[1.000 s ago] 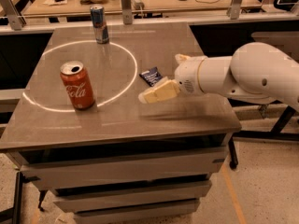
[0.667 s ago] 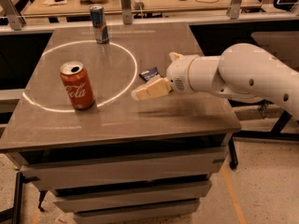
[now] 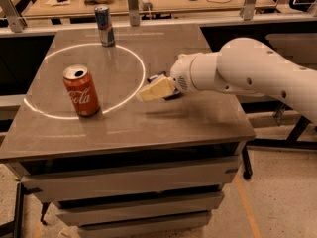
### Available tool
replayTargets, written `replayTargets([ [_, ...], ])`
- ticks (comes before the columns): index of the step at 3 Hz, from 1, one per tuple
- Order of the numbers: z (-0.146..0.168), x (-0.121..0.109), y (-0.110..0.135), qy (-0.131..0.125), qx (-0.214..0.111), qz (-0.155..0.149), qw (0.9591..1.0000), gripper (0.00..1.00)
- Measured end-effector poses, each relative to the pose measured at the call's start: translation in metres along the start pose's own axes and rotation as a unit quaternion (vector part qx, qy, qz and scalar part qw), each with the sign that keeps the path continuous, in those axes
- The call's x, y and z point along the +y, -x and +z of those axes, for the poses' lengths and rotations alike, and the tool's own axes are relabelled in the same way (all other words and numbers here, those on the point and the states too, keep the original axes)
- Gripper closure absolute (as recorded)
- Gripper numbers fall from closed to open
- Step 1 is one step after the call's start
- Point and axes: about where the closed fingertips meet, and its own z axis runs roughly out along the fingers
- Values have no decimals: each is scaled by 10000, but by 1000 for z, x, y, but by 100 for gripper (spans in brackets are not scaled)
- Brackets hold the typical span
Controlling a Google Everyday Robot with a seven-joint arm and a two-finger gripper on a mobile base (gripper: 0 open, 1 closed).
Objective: Move rxbar blueberry near redbull can
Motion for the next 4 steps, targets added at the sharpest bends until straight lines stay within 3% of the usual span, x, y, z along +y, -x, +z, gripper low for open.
replayTargets([
  [1,1,-8,-5,-103,98,111,9998,0],
  [4,8,-14,-23,-8,374,113,9992,0],
])
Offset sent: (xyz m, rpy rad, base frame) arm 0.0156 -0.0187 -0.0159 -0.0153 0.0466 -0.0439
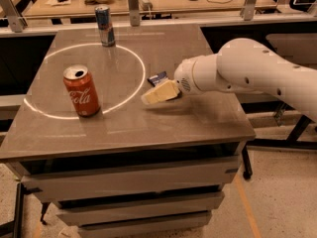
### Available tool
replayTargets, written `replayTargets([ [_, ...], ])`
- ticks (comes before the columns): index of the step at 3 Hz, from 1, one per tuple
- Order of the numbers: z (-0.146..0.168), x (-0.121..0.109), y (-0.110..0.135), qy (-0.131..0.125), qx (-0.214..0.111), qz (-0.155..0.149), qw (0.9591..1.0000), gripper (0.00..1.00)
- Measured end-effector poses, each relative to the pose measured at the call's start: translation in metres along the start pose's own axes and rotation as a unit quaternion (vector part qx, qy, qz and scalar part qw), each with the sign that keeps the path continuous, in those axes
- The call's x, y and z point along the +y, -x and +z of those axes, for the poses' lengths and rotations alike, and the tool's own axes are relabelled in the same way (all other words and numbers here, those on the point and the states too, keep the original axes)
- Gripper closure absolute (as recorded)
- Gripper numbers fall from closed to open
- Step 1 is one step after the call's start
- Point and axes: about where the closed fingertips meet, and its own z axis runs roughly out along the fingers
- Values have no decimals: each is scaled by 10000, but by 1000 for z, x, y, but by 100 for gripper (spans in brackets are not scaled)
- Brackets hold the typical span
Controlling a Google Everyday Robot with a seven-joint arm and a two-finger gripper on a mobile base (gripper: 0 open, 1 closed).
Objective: Move rxbar blueberry near redbull can
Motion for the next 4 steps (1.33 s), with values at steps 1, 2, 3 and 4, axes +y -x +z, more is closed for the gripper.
replayTargets([
  [1,2,-1,-6,51,70,29,10000,0],
  [2,3,-3,-12,93,112,44,9999,13],
  [3,3,-5,-15,114,118,46,9999,38],
  [4,2,-6,-17,137,118,22,9998,60],
])
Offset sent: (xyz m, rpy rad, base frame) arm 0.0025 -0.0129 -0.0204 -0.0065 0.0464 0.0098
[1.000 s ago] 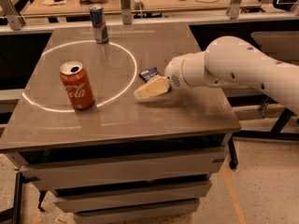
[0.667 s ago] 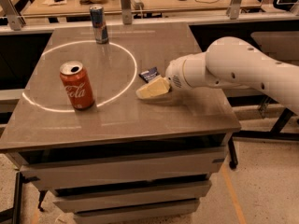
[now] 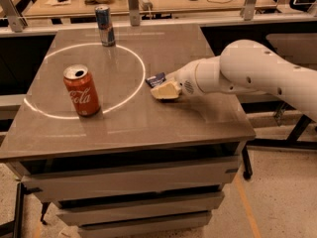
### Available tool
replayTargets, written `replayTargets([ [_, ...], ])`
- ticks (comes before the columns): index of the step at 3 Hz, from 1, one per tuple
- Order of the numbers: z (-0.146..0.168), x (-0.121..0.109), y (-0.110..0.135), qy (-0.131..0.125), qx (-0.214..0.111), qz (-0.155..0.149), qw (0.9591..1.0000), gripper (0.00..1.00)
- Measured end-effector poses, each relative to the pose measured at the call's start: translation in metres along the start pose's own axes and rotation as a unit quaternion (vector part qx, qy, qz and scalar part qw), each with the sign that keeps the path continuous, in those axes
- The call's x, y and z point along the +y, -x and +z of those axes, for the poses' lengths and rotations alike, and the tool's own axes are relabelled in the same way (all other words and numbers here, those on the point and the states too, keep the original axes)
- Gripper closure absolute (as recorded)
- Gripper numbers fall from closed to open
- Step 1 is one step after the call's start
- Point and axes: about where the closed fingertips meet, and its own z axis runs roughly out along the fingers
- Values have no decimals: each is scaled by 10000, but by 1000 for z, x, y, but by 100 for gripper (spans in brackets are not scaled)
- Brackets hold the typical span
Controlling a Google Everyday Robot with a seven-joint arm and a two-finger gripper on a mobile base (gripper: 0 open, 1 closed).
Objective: Move rxbar blueberry near redbull can
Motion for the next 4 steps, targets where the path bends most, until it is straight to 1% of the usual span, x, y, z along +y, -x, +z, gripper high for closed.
replayTargets([
  [1,0,0,1,15,-20,-45,10000,83],
  [2,3,3,23,99,-386,-213,9990,100],
  [3,15,6,64,294,-952,-541,9936,100],
  [4,32,4,102,485,-1278,-873,9868,100],
])
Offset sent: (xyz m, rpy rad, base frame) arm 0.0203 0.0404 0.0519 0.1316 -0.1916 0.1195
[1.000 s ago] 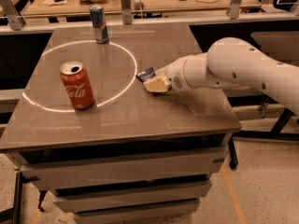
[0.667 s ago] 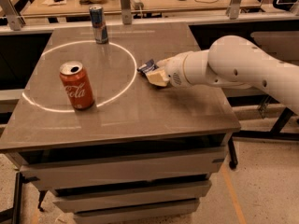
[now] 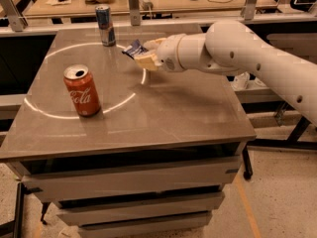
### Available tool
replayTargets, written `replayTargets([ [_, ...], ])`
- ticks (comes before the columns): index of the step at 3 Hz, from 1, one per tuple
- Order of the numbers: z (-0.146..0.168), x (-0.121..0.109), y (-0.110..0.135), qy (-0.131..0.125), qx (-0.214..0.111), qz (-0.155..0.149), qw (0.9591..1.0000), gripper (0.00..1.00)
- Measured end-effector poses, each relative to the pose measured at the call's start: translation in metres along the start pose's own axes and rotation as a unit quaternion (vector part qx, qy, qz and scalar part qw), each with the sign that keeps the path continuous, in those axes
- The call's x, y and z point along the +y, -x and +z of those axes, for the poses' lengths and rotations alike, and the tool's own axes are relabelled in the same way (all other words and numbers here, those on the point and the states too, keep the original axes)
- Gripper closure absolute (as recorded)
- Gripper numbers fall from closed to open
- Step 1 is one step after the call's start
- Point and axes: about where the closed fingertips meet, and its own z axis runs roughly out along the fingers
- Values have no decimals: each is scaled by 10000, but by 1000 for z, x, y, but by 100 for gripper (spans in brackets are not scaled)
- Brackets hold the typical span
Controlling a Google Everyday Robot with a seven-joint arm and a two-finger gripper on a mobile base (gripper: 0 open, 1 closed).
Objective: Move rxbar blueberry near redbull can
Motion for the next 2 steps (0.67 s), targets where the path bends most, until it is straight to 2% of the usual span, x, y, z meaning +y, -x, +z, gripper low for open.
replayTargets([
  [1,33,-17,14,148,-35,-268,9995,100],
  [2,62,-39,20,188,29,-444,9988,100],
])
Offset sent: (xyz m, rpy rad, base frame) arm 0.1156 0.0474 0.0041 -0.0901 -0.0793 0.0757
